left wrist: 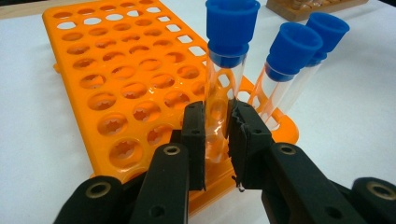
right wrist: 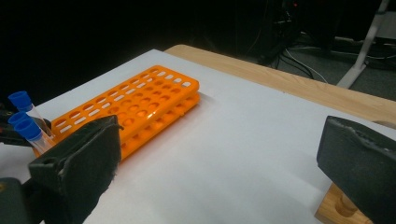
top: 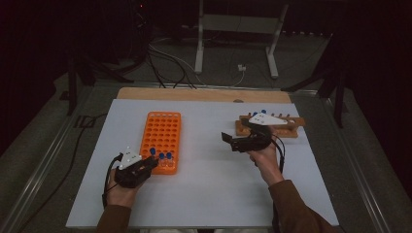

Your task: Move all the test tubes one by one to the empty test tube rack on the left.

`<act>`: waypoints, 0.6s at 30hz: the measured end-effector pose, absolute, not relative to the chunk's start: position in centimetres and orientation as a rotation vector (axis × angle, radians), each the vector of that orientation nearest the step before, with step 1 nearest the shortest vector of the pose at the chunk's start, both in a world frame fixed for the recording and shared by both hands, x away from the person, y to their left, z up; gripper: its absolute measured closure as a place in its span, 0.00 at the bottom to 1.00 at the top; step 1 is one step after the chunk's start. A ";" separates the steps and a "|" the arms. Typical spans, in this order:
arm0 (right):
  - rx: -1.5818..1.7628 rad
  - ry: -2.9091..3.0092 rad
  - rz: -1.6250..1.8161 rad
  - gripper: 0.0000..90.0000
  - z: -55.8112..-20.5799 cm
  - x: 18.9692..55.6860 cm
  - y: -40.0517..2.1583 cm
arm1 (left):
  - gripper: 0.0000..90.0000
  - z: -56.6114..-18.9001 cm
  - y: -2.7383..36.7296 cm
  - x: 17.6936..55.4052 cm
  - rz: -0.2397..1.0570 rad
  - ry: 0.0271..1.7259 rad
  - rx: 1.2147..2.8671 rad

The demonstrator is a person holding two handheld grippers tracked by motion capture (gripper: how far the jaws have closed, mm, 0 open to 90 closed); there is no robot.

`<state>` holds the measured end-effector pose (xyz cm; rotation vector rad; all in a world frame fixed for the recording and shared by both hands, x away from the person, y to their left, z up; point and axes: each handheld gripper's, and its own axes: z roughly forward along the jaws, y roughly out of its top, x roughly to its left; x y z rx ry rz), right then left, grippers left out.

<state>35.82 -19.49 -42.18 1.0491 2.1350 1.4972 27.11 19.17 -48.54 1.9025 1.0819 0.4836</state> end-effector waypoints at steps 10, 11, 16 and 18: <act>1.052 2.147 1.502 0.00 -42.7 35.9 -19.2 | 0.86 -49.0 18.7 27.1 0.495 1.073 1.956; 1.053 2.147 1.503 0.00 -42.7 35.9 -19.2 | 0.86 -49.0 18.6 27.1 0.493 1.073 1.956; 1.055 2.147 1.502 0.00 -42.7 35.9 -19.2 | 0.86 -49.1 18.5 27.1 0.495 1.073 1.958; 1.054 2.143 1.503 0.00 -42.6 35.9 -19.3 | 0.85 -49.1 18.6 27.0 0.490 1.075 1.955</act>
